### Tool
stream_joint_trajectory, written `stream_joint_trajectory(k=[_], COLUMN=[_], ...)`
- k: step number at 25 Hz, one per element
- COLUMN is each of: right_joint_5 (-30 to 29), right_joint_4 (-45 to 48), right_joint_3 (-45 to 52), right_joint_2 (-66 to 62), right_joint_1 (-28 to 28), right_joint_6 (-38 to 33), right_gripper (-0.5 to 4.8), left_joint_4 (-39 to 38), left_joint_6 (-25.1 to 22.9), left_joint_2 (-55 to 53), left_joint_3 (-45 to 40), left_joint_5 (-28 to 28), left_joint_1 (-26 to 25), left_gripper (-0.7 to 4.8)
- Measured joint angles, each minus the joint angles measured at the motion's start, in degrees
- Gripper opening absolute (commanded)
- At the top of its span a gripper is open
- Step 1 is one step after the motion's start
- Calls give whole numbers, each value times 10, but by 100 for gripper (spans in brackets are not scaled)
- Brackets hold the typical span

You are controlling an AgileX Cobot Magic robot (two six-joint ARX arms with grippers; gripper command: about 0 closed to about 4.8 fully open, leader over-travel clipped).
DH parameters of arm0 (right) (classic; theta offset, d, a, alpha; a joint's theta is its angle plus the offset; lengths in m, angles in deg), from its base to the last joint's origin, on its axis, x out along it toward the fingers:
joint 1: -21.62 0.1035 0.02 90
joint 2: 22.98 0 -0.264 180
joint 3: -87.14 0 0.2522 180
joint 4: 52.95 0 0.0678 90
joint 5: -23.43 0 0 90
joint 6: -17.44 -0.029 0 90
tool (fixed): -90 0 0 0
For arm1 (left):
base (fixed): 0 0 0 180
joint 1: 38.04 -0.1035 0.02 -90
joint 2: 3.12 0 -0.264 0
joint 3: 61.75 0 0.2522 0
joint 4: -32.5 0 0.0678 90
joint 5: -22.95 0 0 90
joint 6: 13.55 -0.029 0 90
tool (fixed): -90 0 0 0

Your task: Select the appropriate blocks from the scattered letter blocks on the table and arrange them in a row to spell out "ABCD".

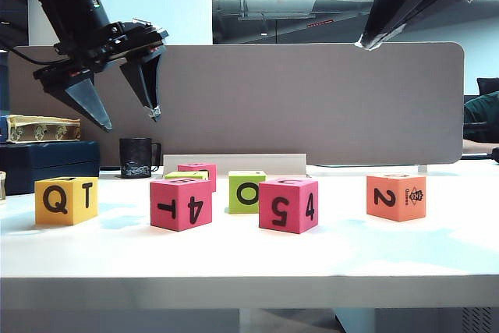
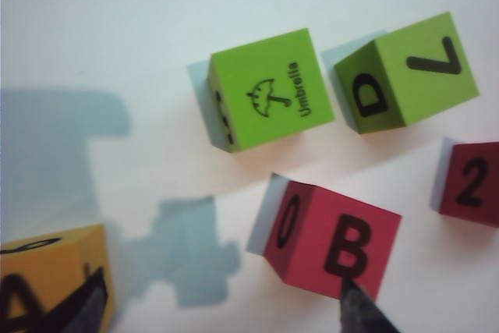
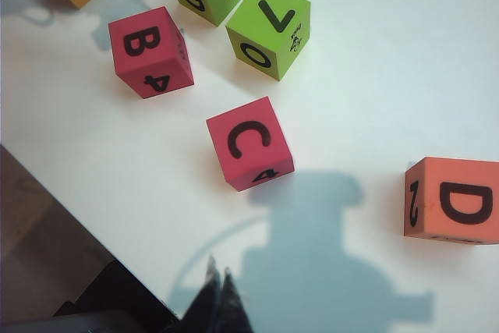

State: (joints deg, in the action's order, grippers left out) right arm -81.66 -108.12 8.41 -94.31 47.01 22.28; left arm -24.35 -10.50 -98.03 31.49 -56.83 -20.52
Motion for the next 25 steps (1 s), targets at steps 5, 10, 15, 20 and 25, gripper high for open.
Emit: stream_joint_trajectory(k=[5, 10, 15, 20, 25], right_joint_5=[0, 0, 0, 0, 0], right_joint_4=[0, 0, 0, -7, -7], right_joint_3=[0, 0, 0, 0, 0], right_joint_2=[0, 0, 0, 0, 0], right_joint_1=[0, 0, 0, 0, 0], right_joint_6=[0, 0, 0, 0, 0], right_gripper=[-2, -2, -2, -2, -2], left_joint_4=[-9, -16, -2, 20, 24], left_joint_6=[-49, -70, -102, -106, -101], left_joint_2=[-45, -83, -85, -86, -87], left_joint_3=[0, 0, 0, 0, 0], left_joint_5=[79, 77, -19, -45, -45], left_joint_1=[9, 39, 88, 95, 95], left_gripper=[377, 377, 440, 439, 435])
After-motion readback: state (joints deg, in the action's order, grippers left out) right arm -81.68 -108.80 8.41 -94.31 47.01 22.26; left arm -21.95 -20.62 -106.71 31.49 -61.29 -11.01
